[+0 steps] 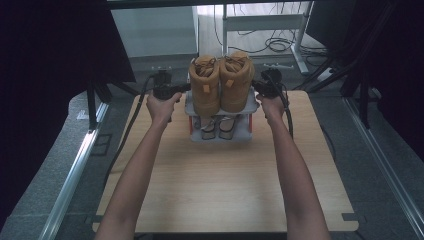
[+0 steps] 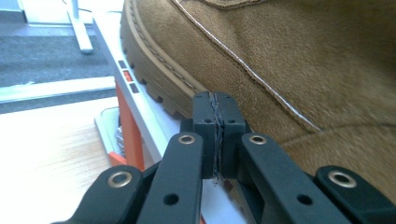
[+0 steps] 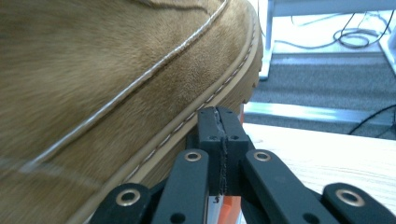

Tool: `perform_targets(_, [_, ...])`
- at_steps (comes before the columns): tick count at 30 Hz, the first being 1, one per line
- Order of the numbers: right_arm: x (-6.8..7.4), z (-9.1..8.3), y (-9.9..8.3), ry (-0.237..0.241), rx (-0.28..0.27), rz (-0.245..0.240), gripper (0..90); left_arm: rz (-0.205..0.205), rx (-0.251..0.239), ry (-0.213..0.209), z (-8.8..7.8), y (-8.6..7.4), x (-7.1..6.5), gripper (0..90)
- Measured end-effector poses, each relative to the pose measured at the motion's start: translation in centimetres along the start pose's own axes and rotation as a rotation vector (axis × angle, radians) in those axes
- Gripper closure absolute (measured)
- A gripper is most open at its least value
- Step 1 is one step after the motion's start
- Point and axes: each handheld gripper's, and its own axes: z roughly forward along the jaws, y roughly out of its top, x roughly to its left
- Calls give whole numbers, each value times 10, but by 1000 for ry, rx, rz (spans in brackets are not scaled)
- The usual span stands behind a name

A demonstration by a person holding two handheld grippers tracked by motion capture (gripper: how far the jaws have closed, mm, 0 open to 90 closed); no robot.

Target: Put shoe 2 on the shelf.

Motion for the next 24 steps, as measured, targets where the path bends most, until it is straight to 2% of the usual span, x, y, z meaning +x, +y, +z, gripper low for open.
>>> perform_targets(2, [1,4,3,-16,5,-12,893,-3,3,1,2,1,0,895])
perform_targets(6, [2,7,6,-11,21,-19,896,-12,15,-14,2,3,2,898])
perform_targets(12, [8,14,6,-8,10,-4,897,-5,20,-2,1,2,1,900])
perform_targets(15, [9,16,6,-1,13,-5,897,-9,16,-10,1,2,2,899])
perform_targets(17, [7,15,5,7,15,-5,896,-7,15,-6,1,1,1,899])
perform_targets(21, [3,8,4,55,10,5,893,9,8,8,0,-1,-1,896])
perform_targets(24, [2,-2,2,61,-6,15,893,2,2,10,-3,-3,0,887])
